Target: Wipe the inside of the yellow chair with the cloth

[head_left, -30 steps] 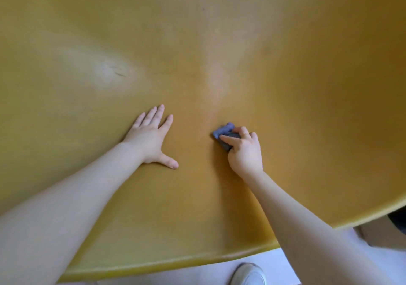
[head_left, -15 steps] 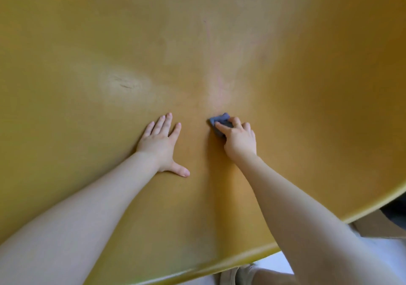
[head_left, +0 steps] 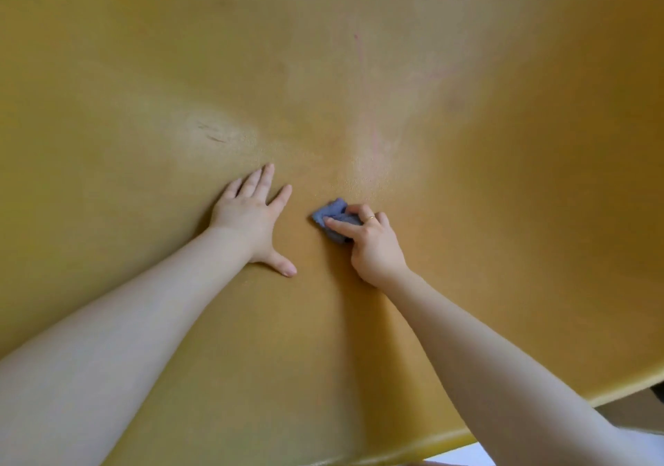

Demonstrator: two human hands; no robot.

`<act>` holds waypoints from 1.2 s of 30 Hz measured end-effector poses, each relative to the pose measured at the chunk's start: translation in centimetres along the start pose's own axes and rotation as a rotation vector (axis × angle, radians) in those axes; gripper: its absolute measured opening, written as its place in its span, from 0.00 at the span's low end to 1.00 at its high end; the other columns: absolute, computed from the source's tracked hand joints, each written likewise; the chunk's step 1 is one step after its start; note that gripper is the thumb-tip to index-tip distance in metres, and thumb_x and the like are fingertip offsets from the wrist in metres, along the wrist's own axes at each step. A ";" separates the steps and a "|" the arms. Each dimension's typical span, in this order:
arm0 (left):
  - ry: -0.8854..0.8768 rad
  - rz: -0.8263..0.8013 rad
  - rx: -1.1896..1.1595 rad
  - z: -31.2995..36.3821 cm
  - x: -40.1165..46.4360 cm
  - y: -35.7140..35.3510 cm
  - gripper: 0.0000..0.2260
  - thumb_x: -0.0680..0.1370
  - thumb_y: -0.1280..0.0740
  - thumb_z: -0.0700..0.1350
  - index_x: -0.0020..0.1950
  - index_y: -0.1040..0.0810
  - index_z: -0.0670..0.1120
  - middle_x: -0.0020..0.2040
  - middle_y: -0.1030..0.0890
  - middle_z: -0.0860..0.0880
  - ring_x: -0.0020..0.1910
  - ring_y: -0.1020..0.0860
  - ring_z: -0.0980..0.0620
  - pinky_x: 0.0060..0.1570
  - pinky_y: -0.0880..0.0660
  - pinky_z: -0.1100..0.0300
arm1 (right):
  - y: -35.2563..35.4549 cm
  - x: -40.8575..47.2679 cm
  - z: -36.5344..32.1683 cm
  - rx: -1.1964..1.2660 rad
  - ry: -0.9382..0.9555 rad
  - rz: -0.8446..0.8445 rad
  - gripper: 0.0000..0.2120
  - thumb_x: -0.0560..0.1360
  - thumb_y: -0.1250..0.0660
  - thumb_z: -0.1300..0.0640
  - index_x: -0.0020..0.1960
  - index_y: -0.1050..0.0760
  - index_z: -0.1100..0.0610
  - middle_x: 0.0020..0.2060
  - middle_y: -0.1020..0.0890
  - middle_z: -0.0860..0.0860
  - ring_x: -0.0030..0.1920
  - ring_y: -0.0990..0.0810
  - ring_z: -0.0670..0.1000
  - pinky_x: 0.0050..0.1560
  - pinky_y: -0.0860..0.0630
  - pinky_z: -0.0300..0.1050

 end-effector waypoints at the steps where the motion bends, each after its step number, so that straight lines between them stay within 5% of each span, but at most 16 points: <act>1: 0.026 -0.003 -0.002 -0.1 0.2 0.0 0.60 0.59 0.35 0.75 0.76 0.64 0.49 0.75 0.68 0.42 0.76 0.63 0.46 0.73 0.59 0.52 | 0.1 1.2 0.6 -0.005 -0.075 0.022 0.26 0.74 0.46 0.67 0.65 0.29 0.43 0.66 0.32 0.53 0.51 0.34 0.58 0.54 0.32 0.48; 7: 0.045 -0.017 -0.019 0.1 0.8 -0.4 0.61 0.58 0.34 0.75 0.76 0.65 0.48 0.74 0.70 0.41 0.75 0.65 0.46 0.73 0.61 0.51 | 0.3 4.3 1.9 -0.089 -0.177 0.160 0.29 0.73 0.46 0.68 0.68 0.33 0.43 0.68 0.35 0.53 0.52 0.34 0.58 0.53 0.36 0.47; 12: 0.057 -0.005 -0.037 0.2 0.8 -0.5 0.61 0.58 0.34 0.75 0.76 0.65 0.49 0.74 0.70 0.42 0.75 0.66 0.46 0.73 0.62 0.52 | -1.2 0.0 -1.2 -0.049 0.239 0.196 0.24 0.68 0.48 0.61 0.55 0.20 0.50 0.51 0.20 0.57 0.39 0.28 0.58 0.37 0.29 0.47; 17: 0.061 -0.008 -0.049 0.3 0.8 -0.5 0.61 0.58 0.34 0.75 0.76 0.65 0.49 0.74 0.70 0.42 0.75 0.66 0.46 0.73 0.62 0.51 | -1.4 0.4 -0.9 0.001 0.468 0.069 0.23 0.71 0.50 0.62 0.55 0.20 0.50 0.51 0.20 0.58 0.39 0.37 0.52 0.38 0.31 0.45; 21: 0.061 -0.012 -0.064 0.1 0.9 -0.7 0.61 0.58 0.34 0.74 0.76 0.66 0.50 0.74 0.70 0.42 0.75 0.66 0.47 0.73 0.63 0.52 | 0.5 5.2 2.5 0.019 0.267 0.177 0.24 0.69 0.47 0.67 0.55 0.20 0.52 0.54 0.21 0.59 0.38 0.29 0.61 0.40 0.25 0.57; 27: 0.067 -0.028 -0.060 0.2 1.0 -0.6 0.61 0.58 0.34 0.74 0.75 0.67 0.50 0.74 0.71 0.43 0.74 0.67 0.47 0.72 0.64 0.52 | 1.8 8.1 3.9 0.046 -0.045 0.299 0.24 0.71 0.45 0.67 0.57 0.21 0.49 0.60 0.25 0.57 0.46 0.31 0.61 0.48 0.29 0.54; 32: 0.108 -0.052 -0.065 0.7 0.9 -0.1 0.59 0.60 0.33 0.73 0.76 0.66 0.51 0.74 0.71 0.43 0.75 0.66 0.47 0.73 0.62 0.53 | -0.6 2.2 -0.4 0.007 0.201 0.228 0.24 0.67 0.50 0.61 0.53 0.19 0.51 0.49 0.21 0.57 0.37 0.27 0.59 0.37 0.29 0.48; 36: 0.140 0.052 -0.031 1.7 1.5 1.5 0.53 0.64 0.36 0.72 0.78 0.56 0.49 0.77 0.60 0.41 0.76 0.55 0.44 0.73 0.56 0.52 | -0.6 1.3 -0.3 0.019 0.271 0.141 0.26 0.67 0.52 0.60 0.55 0.20 0.50 0.51 0.21 0.57 0.38 0.28 0.60 0.36 0.34 0.46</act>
Point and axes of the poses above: each hand's wrist, its own x-axis towards the middle knuckle, its own y-axis out of the back of the hand, z = x × y, the point moved 3 cm from there along x, towards the middle knuckle
